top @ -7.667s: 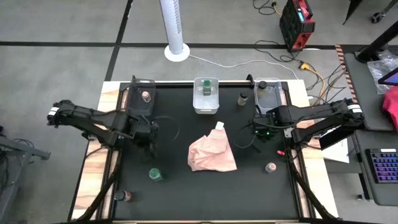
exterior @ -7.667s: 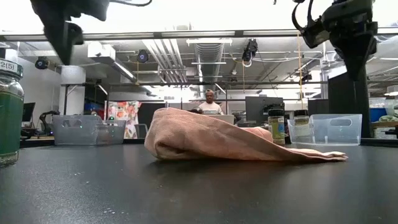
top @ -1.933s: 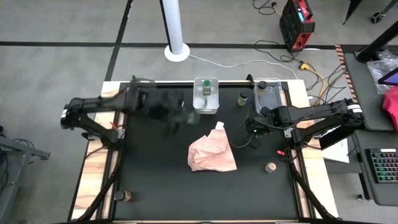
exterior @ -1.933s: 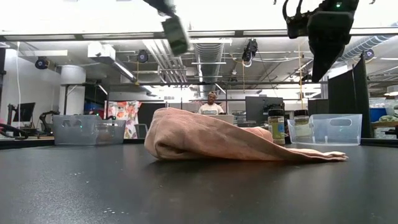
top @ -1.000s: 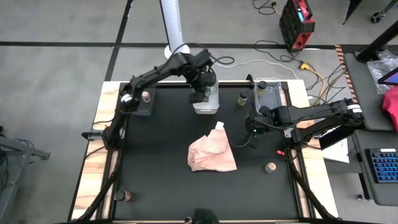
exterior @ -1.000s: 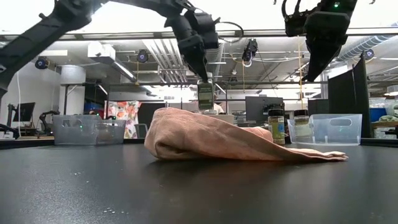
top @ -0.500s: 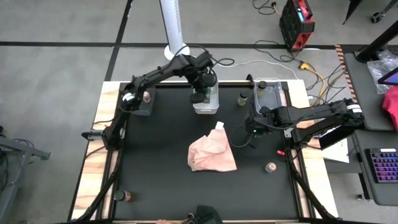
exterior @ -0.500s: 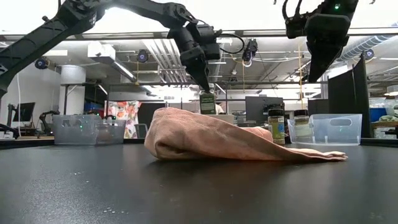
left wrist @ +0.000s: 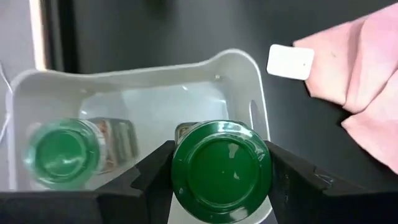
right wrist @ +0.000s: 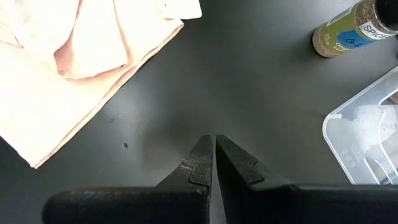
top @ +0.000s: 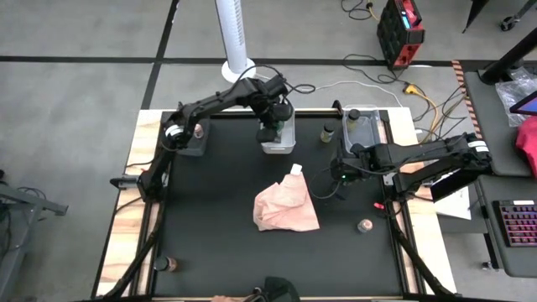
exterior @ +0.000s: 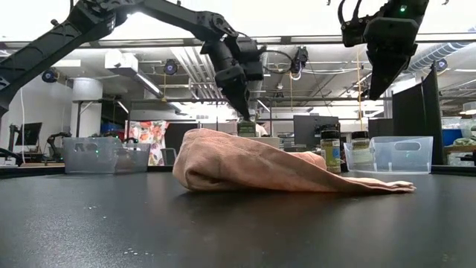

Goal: Sort spices by type
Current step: Put the green spice bottle into the white bin

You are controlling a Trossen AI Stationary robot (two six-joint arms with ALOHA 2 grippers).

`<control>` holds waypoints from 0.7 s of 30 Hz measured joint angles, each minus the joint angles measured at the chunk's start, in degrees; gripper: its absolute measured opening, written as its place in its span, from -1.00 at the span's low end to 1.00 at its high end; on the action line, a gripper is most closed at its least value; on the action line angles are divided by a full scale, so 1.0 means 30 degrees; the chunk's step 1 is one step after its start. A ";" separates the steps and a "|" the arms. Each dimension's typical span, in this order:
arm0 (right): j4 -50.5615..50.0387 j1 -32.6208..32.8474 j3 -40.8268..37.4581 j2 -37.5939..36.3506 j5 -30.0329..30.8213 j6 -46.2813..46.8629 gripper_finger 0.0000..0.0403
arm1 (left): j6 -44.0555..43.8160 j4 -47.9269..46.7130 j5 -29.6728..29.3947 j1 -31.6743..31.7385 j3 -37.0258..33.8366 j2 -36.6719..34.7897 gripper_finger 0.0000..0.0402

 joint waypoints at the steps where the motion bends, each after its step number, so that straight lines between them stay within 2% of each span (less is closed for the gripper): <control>1: 0.0011 0.0000 0.0000 -0.0005 0.0000 0.0000 -0.94 | 0.0000 0.0204 -0.0003 0.0004 -0.0271 0.0000 -0.07; 8: 0.0024 0.0000 -0.0007 0.0000 0.0000 0.0029 -0.94 | 0.0000 0.1558 -0.0003 0.0019 -0.1704 0.0000 -0.07; 21: 0.0033 0.0000 -0.0007 0.0000 0.0000 0.0029 -0.94 | -0.0145 0.2893 -0.0123 0.0209 -0.2584 0.0000 -0.07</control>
